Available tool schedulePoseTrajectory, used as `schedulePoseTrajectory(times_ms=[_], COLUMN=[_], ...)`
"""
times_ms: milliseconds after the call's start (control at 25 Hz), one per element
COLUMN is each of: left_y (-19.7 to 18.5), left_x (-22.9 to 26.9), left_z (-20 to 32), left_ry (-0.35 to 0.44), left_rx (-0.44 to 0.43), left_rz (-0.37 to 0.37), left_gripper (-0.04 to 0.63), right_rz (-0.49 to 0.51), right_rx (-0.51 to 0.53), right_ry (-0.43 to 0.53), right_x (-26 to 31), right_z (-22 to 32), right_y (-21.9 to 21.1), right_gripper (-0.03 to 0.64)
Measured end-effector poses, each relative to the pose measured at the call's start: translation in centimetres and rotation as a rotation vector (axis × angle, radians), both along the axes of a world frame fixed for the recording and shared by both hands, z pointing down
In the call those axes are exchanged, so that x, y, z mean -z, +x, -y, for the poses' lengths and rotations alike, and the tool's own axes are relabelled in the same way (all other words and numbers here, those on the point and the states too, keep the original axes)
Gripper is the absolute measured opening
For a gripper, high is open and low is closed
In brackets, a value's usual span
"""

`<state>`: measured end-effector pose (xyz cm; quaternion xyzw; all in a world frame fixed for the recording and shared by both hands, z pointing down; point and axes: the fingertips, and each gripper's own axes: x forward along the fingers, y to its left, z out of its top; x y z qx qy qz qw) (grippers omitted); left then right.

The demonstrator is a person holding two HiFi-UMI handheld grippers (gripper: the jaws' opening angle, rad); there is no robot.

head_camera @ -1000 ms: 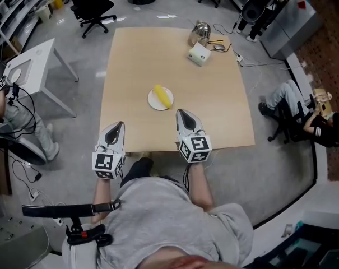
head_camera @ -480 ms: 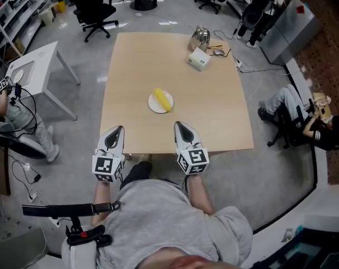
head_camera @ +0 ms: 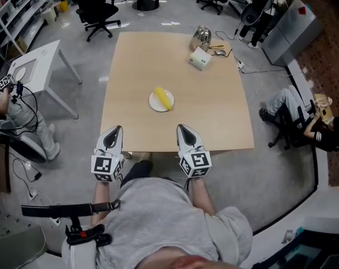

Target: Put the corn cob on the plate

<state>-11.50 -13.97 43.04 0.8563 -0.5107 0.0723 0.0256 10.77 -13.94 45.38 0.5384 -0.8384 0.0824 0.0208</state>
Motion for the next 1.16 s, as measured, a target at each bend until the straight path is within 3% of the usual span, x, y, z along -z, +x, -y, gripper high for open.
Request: schedulePoseTrajectory(times_ms=[1160], left_y=[0.27], left_x=[0.42], left_z=[0.08], left_ry=[-0.006], left_rx=[-0.004], left_rz=[0.021], left_gripper=[0.02], right_rz=[0.0], right_rx=[0.027], right_ry=[-0.011], right_x=[-0.23], right_z=[0.31], right_y=[-0.51], right_gripper=[0.005])
